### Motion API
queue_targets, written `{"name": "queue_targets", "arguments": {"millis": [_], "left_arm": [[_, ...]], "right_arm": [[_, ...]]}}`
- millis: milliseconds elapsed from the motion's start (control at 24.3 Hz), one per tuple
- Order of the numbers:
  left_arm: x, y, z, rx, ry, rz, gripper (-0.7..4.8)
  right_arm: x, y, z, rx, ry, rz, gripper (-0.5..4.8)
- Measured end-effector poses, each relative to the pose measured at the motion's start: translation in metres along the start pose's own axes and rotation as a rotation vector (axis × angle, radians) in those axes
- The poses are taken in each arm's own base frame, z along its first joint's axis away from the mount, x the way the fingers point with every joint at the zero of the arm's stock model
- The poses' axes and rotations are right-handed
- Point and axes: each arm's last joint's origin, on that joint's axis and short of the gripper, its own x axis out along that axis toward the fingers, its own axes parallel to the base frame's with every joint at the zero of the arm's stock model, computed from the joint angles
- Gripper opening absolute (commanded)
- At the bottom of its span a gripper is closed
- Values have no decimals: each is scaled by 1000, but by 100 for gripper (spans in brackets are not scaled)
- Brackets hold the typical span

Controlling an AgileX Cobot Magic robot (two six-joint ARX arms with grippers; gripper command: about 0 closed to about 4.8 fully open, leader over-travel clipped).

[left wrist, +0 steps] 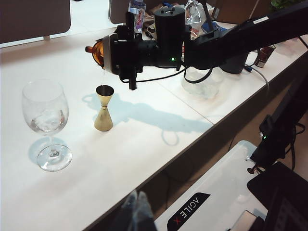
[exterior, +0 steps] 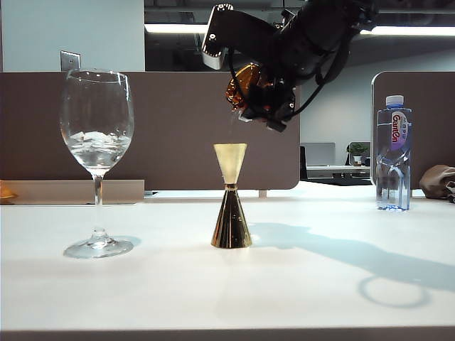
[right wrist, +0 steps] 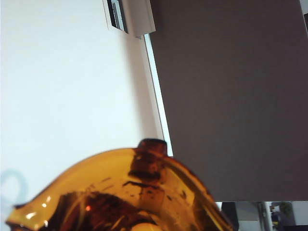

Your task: Pick up the small amber measuring cup and pour the water in it into the jigger, then pick up the jigger and pour the water in it into the wine glass.

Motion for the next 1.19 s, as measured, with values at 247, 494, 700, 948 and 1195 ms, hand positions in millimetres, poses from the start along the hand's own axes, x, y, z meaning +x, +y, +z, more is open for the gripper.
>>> {"name": "queue_targets", "arguments": {"millis": [247, 494, 700, 948, 1195], "left_arm": [[0, 0, 0, 0, 0, 0, -2], [0, 0, 0, 0, 0, 0, -2], [0, 0, 0, 0, 0, 0, -2], [0, 0, 0, 1, 0, 0, -2], [0, 0, 0, 0, 0, 0, -2]], "right_arm": [[0, 0, 0, -105, 5, 5, -1], [0, 0, 0, -219, -18, 10, -1], [0, -2, 2, -273, -42, -13, -1], [-1, -1, 6, -410, -56, -17, -1], [-1, -1, 6, -498, -55, -20, -1]]}}
